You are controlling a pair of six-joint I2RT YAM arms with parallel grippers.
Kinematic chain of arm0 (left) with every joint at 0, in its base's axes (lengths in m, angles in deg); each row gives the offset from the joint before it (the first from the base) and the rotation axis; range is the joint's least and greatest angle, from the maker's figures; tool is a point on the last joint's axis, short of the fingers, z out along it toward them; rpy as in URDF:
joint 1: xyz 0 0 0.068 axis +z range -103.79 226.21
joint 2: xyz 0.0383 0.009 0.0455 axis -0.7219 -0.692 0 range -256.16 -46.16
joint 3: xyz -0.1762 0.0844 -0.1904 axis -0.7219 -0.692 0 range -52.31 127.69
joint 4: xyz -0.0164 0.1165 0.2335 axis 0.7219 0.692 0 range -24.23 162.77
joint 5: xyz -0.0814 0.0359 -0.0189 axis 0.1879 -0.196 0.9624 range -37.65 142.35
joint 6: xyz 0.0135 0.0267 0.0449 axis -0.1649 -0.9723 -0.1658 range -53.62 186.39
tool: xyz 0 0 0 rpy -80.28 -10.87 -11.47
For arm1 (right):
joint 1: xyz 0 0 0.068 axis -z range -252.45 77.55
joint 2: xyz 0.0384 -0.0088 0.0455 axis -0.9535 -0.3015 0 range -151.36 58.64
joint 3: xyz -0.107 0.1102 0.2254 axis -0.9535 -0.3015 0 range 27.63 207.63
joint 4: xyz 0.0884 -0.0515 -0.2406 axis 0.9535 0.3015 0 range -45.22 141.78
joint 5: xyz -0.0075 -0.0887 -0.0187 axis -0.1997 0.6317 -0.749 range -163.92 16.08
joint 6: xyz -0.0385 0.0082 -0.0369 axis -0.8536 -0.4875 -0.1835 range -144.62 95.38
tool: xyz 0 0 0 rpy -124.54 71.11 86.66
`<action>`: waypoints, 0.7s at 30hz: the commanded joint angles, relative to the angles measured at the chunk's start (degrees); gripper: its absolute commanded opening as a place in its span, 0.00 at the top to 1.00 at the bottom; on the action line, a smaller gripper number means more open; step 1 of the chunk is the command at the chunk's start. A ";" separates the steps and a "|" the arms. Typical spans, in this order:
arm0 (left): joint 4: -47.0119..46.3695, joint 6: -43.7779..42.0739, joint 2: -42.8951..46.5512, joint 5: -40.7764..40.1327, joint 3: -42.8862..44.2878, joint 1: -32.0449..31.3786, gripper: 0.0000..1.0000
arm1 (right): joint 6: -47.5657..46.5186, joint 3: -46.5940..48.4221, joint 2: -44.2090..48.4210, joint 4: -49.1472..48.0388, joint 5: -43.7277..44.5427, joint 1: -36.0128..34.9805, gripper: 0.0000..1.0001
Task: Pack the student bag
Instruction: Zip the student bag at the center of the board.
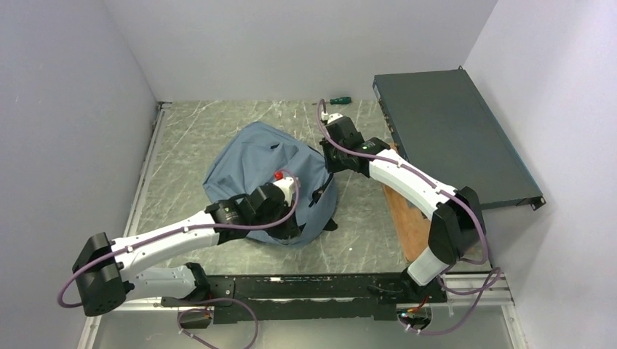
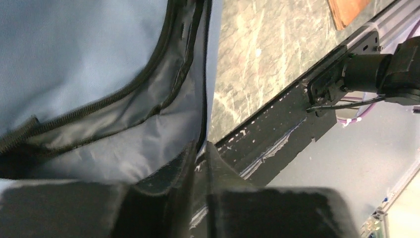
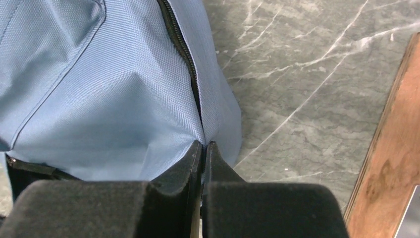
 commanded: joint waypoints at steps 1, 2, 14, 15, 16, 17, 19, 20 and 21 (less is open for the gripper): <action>-6.98 -5.72 -2.22 6.14 5.92 3.10 0.69 | 2.32 1.84 4.33 0.27 -3.43 0.17 1.00; -7.66 -6.93 -2.53 6.50 7.08 3.75 0.58 | 2.57 1.47 4.42 0.14 -3.52 0.17 1.00; -10.00 -10.26 -13.12 23.76 12.31 17.70 0.27 | 2.05 0.04 4.93 -1.51 -6.13 0.22 1.00; -10.15 -10.40 -13.94 24.01 12.47 17.86 0.37 | 1.96 -0.13 5.05 -1.78 -6.17 0.26 1.00; -10.38 -10.84 -14.50 23.88 12.44 17.87 0.46 | 1.94 -0.35 5.14 -1.98 -6.17 0.26 1.00; -10.67 -11.20 -14.85 23.47 12.28 17.88 0.48 | 1.94 -0.45 5.10 -2.08 -6.17 0.26 1.00; -13.05 -10.93 -15.25 24.74 11.09 17.88 0.46 | 2.00 -0.16 4.77 -1.98 -6.17 0.27 1.00; -14.74 -10.29 -15.41 25.45 10.18 17.81 0.46 | 2.09 -0.17 4.63 -2.08 -7.50 0.26 1.00; -16.54 -9.58 -15.57 26.25 8.94 17.73 0.47 | 2.11 -0.20 4.62 -2.20 -8.01 0.26 1.00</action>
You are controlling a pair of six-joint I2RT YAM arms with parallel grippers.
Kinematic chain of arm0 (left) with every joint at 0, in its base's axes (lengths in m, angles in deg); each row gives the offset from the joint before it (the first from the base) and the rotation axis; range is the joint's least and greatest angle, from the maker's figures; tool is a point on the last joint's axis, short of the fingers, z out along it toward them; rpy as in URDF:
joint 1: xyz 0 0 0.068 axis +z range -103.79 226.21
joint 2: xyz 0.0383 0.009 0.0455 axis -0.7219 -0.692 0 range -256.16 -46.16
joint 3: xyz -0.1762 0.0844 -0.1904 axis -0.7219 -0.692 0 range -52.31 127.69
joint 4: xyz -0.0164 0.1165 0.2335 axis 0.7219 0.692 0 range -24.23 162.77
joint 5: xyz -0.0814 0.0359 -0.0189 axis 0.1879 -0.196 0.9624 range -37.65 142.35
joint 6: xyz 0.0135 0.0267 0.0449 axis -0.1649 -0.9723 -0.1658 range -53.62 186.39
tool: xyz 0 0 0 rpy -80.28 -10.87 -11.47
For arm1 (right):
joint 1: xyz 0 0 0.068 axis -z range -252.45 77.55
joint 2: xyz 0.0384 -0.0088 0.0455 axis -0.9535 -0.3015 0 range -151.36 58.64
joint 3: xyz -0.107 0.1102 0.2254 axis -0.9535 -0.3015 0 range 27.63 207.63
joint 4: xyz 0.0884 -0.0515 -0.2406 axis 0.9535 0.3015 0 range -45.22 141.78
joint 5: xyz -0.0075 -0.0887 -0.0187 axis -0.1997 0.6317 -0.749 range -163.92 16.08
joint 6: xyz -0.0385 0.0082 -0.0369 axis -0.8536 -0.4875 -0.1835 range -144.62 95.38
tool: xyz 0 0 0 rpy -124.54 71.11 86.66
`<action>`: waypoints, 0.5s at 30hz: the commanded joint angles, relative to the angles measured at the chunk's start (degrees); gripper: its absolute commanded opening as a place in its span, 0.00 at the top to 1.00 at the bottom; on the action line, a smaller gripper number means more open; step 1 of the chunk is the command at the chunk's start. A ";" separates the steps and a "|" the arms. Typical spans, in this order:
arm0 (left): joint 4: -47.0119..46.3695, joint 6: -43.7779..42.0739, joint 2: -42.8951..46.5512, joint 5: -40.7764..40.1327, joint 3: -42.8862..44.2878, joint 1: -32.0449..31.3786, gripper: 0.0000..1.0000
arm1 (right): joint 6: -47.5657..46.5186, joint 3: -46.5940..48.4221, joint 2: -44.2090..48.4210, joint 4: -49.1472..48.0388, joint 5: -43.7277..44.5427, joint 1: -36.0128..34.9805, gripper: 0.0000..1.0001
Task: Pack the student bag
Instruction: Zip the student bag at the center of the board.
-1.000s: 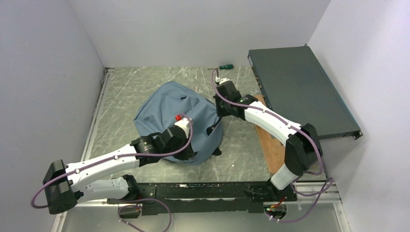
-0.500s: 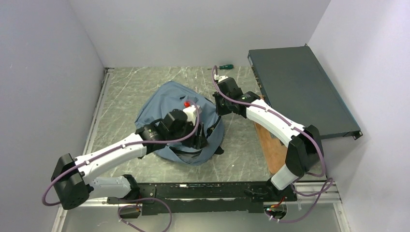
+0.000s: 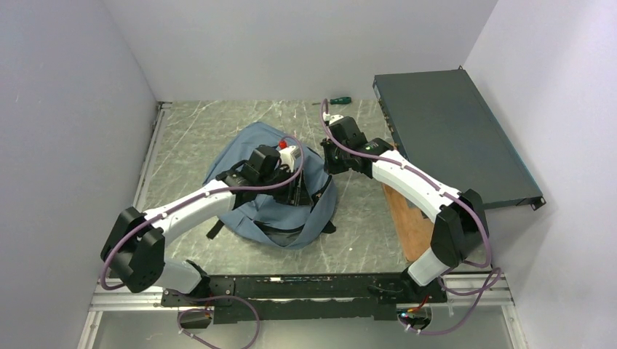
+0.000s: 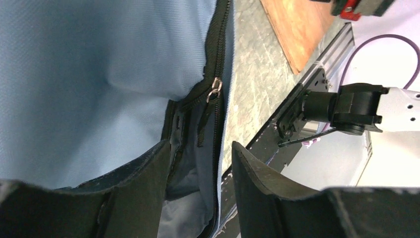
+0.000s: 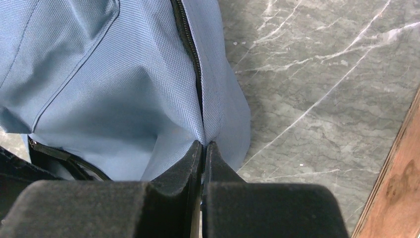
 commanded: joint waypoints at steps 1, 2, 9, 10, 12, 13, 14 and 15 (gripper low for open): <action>-8.45 0.41 0.09 5.18 -1.87 -0.27 0.49 | 0.45 0.56 2.86 -3.14 -2.92 0.02 1.00; -8.73 0.49 -0.33 4.89 -1.82 -0.59 0.51 | 0.45 0.56 2.89 -3.22 -2.98 0.02 1.00; -8.71 0.00 -4.36 -0.02 0.21 -2.03 0.64 | 0.60 0.52 2.78 -3.66 -3.75 0.07 1.00; -9.12 0.10 -4.41 -0.35 0.07 -2.04 0.65 | 0.62 0.48 2.76 -3.68 -3.90 0.04 1.00; -9.31 0.28 -4.85 -0.64 0.32 -2.12 0.66 | 0.63 0.36 2.79 -3.75 -4.04 0.02 1.00; -9.42 0.26 -5.19 -0.43 0.53 -2.14 0.67 | 0.63 0.24 2.82 -3.91 -4.09 0.02 1.00; -9.63 0.43 -5.54 -0.06 0.69 -2.33 0.65 | 0.63 0.09 2.88 -4.01 -4.13 0.07 1.00; -10.29 0.72 -5.82 0.88 0.72 -2.53 0.61 | 0.56 0.10 2.83 -3.99 -4.14 0.03 1.00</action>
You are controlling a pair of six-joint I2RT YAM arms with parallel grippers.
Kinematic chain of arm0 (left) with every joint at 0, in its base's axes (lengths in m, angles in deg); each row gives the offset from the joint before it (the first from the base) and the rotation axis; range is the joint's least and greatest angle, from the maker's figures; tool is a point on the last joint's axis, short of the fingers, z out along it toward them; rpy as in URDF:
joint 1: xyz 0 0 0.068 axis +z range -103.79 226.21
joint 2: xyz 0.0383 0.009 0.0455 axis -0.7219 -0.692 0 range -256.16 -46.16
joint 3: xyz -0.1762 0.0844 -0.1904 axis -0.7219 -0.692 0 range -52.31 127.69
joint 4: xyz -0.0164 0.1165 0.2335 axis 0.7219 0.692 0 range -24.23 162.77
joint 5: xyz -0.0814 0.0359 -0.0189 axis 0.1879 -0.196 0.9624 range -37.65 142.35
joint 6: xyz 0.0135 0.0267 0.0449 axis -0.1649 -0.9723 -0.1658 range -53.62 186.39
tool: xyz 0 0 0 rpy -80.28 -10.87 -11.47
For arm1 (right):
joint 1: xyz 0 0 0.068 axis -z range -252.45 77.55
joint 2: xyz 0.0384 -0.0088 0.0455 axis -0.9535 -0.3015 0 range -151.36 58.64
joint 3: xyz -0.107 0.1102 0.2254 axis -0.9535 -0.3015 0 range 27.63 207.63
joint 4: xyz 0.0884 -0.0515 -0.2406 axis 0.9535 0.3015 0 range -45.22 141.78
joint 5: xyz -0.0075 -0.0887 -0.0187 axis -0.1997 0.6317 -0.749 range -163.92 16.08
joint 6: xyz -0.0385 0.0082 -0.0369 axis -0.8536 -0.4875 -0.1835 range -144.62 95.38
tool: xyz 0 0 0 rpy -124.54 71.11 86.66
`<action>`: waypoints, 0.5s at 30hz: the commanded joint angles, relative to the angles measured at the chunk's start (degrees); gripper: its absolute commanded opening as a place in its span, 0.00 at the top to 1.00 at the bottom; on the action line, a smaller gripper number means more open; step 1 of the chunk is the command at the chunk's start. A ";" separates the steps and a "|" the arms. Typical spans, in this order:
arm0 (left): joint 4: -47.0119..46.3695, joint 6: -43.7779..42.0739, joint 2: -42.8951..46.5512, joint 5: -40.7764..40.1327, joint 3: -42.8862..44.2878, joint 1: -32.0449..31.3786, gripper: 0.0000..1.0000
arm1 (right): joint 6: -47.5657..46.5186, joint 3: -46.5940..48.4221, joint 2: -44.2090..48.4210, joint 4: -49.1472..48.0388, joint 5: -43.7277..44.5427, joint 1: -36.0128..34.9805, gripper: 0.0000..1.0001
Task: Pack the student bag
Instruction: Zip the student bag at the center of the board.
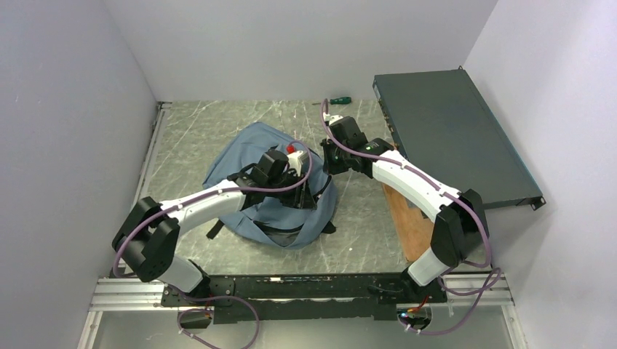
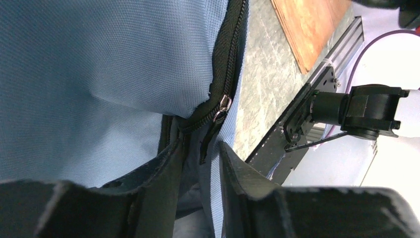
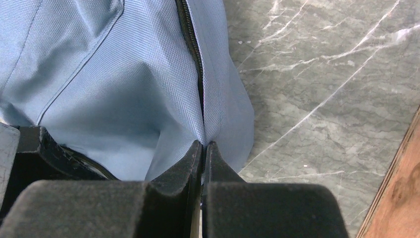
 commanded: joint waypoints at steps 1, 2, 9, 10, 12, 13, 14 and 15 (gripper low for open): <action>-5.07 0.40 -0.99 1.11 2.10 -0.85 0.58 | 0.54 0.27 2.68 -3.74 -2.47 -0.15 1.00; -5.62 0.68 -1.25 1.27 2.14 -1.22 0.55 | 0.54 0.27 2.54 -3.73 -2.57 -0.18 1.00; -7.54 2.82 -0.20 5.49 2.05 -2.44 0.73 | 1.41 0.76 2.47 -2.33 -2.34 -0.15 1.00; -7.57 3.13 1.12 4.96 1.49 -3.15 0.73 | 2.21 1.38 2.27 -0.72 -1.75 -0.15 1.00; -8.16 3.90 3.72 4.30 0.12 -4.56 0.70 | 5.68 3.93 1.50 5.66 -0.64 -0.50 0.79; -8.55 4.47 4.87 4.09 -0.70 -5.06 0.68 | 7.19 5.09 1.28 8.84 -0.29 -1.10 0.69; -8.65 5.33 6.06 3.97 -1.57 -5.37 0.65 | 8.81 5.45 1.71 11.22 0.30 -2.25 0.58; -10.05 6.16 7.08 4.07 -2.61 -5.45 0.62 | 10.44 5.15 2.55 12.53 2.40 -3.63 0.48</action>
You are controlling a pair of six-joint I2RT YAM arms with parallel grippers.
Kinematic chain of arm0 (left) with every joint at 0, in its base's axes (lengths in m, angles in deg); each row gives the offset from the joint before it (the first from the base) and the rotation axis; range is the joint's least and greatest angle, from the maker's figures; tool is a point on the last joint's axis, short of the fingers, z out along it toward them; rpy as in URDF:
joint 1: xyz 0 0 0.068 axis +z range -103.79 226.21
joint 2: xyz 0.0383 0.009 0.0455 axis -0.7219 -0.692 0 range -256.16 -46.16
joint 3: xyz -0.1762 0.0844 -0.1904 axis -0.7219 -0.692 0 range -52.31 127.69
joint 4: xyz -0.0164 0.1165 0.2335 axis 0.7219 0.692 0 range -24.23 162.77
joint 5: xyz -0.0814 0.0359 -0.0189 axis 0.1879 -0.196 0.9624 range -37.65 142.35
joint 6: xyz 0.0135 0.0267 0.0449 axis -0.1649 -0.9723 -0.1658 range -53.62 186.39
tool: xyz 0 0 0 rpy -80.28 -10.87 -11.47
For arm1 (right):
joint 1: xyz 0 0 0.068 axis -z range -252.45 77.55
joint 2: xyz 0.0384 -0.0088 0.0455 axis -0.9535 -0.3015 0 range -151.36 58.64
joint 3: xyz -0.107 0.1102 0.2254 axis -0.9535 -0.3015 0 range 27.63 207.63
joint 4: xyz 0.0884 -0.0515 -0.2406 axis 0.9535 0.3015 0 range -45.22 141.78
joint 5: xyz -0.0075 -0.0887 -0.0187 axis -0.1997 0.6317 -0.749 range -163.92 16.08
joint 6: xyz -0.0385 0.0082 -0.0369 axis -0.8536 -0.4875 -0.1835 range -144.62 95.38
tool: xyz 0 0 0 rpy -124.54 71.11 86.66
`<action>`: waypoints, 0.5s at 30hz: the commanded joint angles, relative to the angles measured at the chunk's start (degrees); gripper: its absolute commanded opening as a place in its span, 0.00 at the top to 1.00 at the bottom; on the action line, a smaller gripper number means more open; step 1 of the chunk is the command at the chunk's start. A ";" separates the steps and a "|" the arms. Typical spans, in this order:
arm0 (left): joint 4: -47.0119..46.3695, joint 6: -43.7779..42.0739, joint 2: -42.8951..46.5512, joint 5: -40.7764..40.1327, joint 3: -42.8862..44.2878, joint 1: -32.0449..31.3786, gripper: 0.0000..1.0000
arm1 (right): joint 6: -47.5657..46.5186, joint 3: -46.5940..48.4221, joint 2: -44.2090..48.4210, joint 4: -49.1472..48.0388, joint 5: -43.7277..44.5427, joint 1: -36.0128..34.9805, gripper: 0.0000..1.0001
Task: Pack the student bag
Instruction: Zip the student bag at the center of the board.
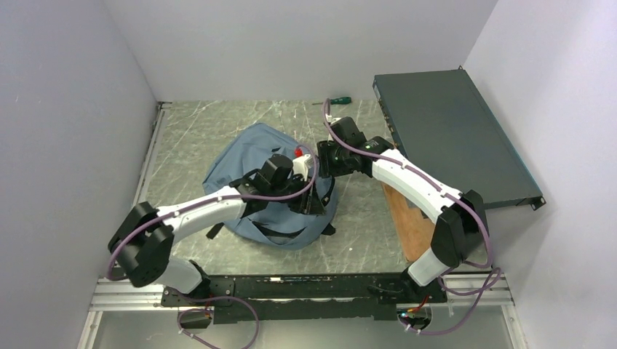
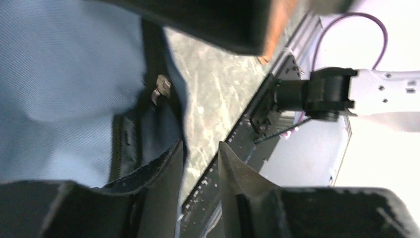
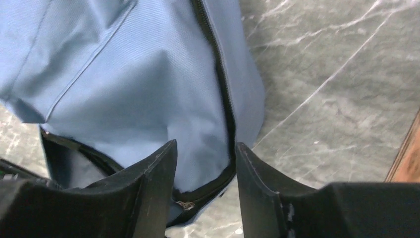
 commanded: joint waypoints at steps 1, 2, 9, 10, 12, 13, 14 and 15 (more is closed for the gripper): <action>-6.37 3.85 7.26 1.87 -3.22 -1.72 0.60 | 8.73 2.64 3.75 9.40 3.42 -4.53 0.43; -6.82 4.53 7.94 2.21 -4.06 -1.72 0.57 | 10.61 1.29 4.89 9.57 3.43 -5.37 0.41; -11.28 8.81 11.98 4.46 -9.43 -1.72 0.55 | 22.17 -4.30 12.67 12.27 9.06 -9.72 0.30; -9.85 8.22 13.24 3.62 -9.45 -1.72 0.54 | 23.05 -4.51 13.25 13.10 10.39 -10.36 0.29; -4.98 6.27 16.00 0.13 -8.77 -1.72 0.49 | 24.18 -5.74 13.88 13.71 11.89 -10.78 0.28; -1.55 4.73 18.01 -1.90 -8.28 -1.72 0.45 | 24.67 -6.91 13.90 12.97 11.53 -10.81 0.28; 0.87 3.70 19.43 -3.76 -7.83 -1.68 0.40 | 25.33 -8.03 13.83 11.82 10.54 -10.79 0.28; 3.10 2.79 20.90 -5.59 -7.45 -1.59 0.35 | 26.27 -9.13 13.66 10.52 9.06 -10.79 0.29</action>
